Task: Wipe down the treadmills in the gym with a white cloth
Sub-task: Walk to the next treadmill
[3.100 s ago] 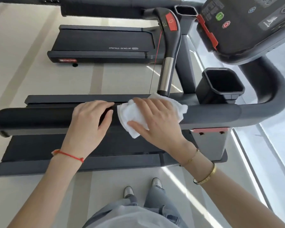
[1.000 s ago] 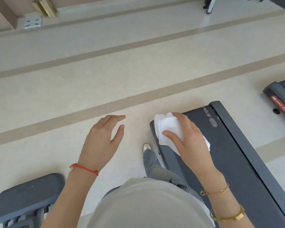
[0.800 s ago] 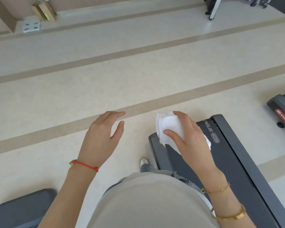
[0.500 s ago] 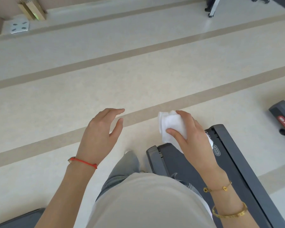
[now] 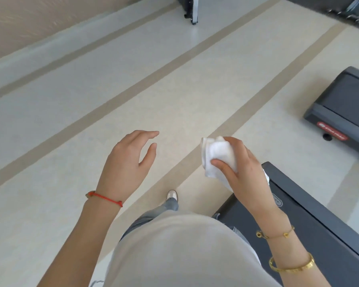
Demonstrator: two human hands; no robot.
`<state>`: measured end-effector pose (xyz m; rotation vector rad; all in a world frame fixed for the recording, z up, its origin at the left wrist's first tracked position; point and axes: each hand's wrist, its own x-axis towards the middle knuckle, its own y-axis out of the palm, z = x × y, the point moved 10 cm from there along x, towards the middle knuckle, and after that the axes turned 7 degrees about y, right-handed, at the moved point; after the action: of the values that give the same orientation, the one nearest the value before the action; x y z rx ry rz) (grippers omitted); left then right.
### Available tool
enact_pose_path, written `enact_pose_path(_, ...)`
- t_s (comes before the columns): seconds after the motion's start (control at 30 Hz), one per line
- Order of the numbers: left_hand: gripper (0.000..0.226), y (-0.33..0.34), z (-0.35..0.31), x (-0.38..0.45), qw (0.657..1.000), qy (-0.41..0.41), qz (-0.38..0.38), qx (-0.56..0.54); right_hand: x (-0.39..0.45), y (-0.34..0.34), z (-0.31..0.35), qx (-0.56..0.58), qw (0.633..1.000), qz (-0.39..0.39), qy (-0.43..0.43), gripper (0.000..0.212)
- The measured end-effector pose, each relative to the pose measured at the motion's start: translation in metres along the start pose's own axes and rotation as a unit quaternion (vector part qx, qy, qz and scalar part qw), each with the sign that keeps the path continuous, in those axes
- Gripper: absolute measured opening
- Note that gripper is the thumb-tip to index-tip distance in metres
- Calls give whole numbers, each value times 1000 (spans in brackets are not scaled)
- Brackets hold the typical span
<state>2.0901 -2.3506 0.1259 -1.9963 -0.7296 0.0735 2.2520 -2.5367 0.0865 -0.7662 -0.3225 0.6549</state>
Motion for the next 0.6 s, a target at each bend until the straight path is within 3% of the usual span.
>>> enact_pose_path(0.3,26,48,5,173,983,147,106,-42,83,-23,-21,-11,984,-117,135,40)
enact_pose_path(0.6,26,141,-49,313,942,258,195,-88,149,-64,-87,3,939,-224,259,40)
